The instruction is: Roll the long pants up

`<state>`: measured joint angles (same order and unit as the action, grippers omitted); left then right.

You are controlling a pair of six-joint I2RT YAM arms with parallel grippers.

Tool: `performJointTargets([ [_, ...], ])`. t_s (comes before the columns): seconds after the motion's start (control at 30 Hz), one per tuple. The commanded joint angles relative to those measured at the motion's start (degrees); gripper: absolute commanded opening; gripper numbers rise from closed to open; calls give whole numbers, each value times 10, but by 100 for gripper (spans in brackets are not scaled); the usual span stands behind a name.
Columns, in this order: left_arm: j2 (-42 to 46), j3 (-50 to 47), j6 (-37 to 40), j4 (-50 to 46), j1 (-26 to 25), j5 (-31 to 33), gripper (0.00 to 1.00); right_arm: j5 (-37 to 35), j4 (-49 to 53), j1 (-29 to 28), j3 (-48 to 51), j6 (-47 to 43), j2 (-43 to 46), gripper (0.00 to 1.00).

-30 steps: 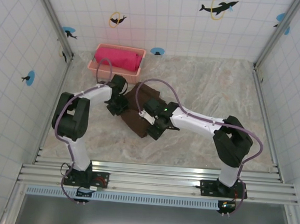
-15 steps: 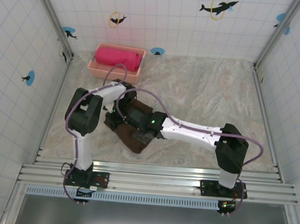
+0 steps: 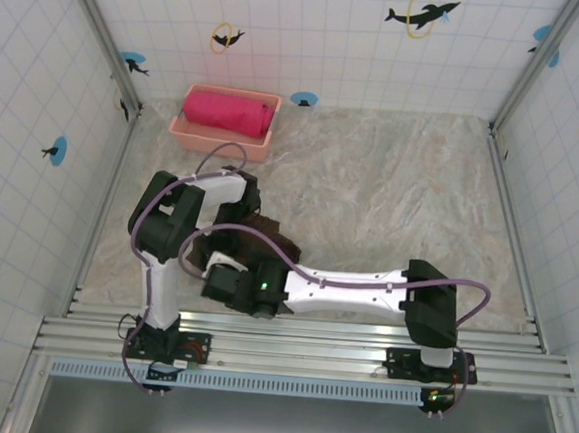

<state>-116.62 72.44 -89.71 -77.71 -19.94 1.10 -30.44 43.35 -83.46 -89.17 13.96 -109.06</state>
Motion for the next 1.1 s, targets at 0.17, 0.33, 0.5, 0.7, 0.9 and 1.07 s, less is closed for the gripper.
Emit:
performJointTargets([
  [0.17, -20, -2, 1, 102, -1, -19, 0, -14, -19, -19, -2, 24, -57, 91],
  [0.33, 19, -50, 1, 170, -1, -10, 0, 4, -35, -19, 6, 34, -96, 90],
  [0.5, 34, -70, 8, 213, -1, -4, 0, 20, -42, -30, 4, 46, -119, 91],
  [0.7, 54, -86, 4, 262, -1, 3, 0, 7, -39, -40, -7, 54, -149, 91],
  [0.9, 46, -63, 13, 262, -1, 3, 0, -33, -36, -41, -23, 53, -196, 92],
  [1.07, 43, -54, 25, 258, -1, 5, 0, -137, 0, -39, -49, 78, -258, 92],
])
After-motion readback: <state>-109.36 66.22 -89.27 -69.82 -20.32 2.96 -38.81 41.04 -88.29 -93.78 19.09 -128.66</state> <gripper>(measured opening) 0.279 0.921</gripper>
